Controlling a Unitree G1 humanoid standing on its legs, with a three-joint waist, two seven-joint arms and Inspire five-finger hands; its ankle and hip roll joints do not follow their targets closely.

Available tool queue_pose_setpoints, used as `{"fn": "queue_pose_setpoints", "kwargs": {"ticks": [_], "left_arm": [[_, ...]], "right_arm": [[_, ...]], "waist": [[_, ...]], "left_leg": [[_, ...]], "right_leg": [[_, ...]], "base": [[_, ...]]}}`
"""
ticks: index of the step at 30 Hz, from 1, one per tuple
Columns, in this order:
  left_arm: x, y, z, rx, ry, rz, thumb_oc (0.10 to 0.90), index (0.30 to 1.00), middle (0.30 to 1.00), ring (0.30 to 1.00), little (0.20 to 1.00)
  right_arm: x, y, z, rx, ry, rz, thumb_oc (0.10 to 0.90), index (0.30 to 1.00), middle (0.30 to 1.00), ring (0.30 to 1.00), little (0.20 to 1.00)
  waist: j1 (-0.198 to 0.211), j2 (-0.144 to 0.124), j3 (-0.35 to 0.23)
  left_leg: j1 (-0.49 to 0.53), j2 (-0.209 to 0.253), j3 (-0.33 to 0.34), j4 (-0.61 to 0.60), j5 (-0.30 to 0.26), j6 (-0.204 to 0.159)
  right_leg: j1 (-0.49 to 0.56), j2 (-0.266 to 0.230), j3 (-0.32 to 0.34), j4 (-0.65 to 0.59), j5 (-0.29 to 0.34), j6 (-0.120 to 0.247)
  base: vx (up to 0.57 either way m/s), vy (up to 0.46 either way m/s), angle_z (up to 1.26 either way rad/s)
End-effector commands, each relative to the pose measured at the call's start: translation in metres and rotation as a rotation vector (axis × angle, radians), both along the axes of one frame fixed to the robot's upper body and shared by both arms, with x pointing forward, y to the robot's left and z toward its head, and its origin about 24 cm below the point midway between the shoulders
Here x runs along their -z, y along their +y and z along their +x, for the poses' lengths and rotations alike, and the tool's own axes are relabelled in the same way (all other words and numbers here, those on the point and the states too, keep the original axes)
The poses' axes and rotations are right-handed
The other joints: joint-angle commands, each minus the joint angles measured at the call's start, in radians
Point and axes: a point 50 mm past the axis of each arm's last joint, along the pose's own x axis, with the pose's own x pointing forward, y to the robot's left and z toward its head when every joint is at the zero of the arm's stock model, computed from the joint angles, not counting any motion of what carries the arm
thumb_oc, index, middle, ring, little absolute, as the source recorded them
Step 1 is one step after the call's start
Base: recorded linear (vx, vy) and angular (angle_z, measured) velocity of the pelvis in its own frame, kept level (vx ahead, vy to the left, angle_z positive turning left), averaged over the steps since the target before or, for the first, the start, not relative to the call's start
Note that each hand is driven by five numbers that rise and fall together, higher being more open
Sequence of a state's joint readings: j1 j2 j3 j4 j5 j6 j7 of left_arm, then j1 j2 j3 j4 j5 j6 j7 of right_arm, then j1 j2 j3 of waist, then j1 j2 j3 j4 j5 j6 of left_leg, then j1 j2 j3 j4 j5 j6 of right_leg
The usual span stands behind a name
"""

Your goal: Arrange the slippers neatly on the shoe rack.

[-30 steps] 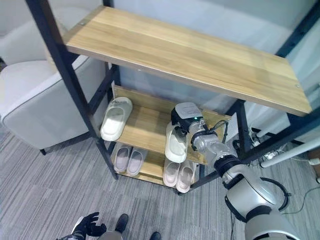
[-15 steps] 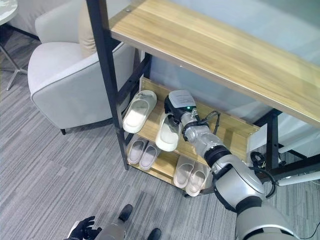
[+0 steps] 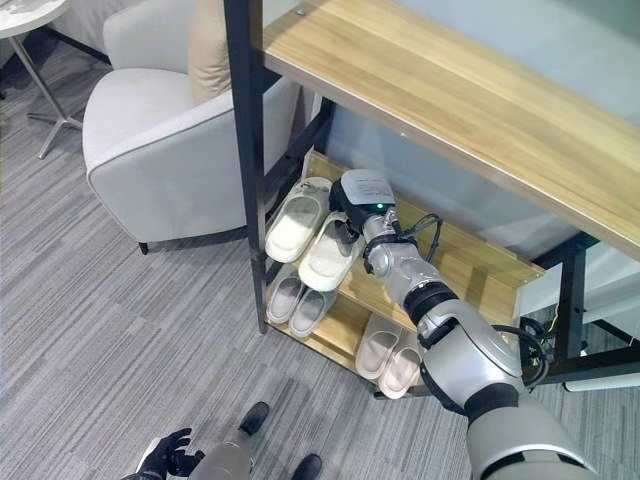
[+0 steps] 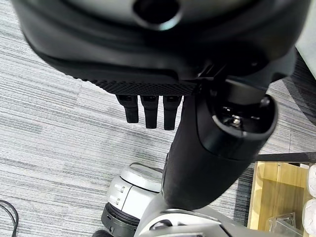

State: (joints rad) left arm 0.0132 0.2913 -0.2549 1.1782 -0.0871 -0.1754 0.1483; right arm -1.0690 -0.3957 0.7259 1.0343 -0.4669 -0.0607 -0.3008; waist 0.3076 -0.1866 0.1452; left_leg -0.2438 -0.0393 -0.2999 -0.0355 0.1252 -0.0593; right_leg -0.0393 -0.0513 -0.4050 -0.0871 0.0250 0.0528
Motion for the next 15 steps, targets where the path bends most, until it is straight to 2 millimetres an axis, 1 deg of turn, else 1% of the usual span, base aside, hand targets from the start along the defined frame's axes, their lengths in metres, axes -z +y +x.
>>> {"fn": "queue_pose_setpoints", "kwargs": {"ticks": [1,4,6,10,15], "left_arm": [[0.008,-0.022,-0.007,0.046,0.038,-0.046,0.800,0.900,0.900,0.900,0.900],[0.009,-0.023,-0.008,0.041,0.040,-0.050,0.800,0.900,0.900,0.900,0.900],[0.009,-0.023,-0.010,0.024,0.046,-0.053,0.800,0.900,0.900,0.900,0.900],[0.010,-0.024,-0.012,0.017,0.054,-0.059,0.800,0.900,0.900,0.900,0.900],[0.012,-0.025,-0.017,0.004,0.065,-0.066,0.800,0.900,0.900,0.900,0.900]], "right_arm": [[-0.044,0.007,0.005,-0.027,-0.154,0.061,0.800,0.900,0.900,0.900,0.900],[-0.046,0.011,0.003,-0.056,-0.164,0.070,0.800,0.900,0.900,0.900,0.900],[-0.047,0.020,-0.002,-0.114,-0.173,0.091,0.800,0.900,0.900,0.900,0.900],[-0.049,0.023,-0.006,-0.148,-0.184,0.107,0.800,0.900,0.900,0.900,0.900],[-0.052,0.026,-0.017,-0.221,-0.205,0.139,0.800,0.900,0.900,0.900,0.900]], "waist": [[0.022,0.021,-0.044],[0.014,0.023,-0.048],[-0.003,0.027,-0.054],[-0.013,0.031,-0.060],[-0.035,0.038,-0.067]], "left_leg": [[0.093,0.011,0.071,-0.052,-0.060,-0.008],[0.097,0.012,0.076,-0.052,-0.063,-0.008],[0.107,0.016,0.090,-0.052,-0.069,-0.007],[0.114,0.018,0.098,-0.052,-0.073,-0.007],[0.126,0.024,0.114,-0.052,-0.079,-0.008]], "right_leg": [[0.010,-0.041,0.056,0.009,-0.019,0.065],[0.011,-0.042,0.062,0.009,-0.019,0.065],[0.013,-0.044,0.071,0.009,-0.019,0.064],[0.016,-0.044,0.076,0.009,-0.019,0.065],[0.022,-0.042,0.090,0.008,-0.021,0.063]], "base": [[0.00,0.000,0.00],[0.00,0.005,-0.01],[0.01,0.015,-0.06],[0.01,0.003,-0.05],[0.00,0.000,-0.07]]}}
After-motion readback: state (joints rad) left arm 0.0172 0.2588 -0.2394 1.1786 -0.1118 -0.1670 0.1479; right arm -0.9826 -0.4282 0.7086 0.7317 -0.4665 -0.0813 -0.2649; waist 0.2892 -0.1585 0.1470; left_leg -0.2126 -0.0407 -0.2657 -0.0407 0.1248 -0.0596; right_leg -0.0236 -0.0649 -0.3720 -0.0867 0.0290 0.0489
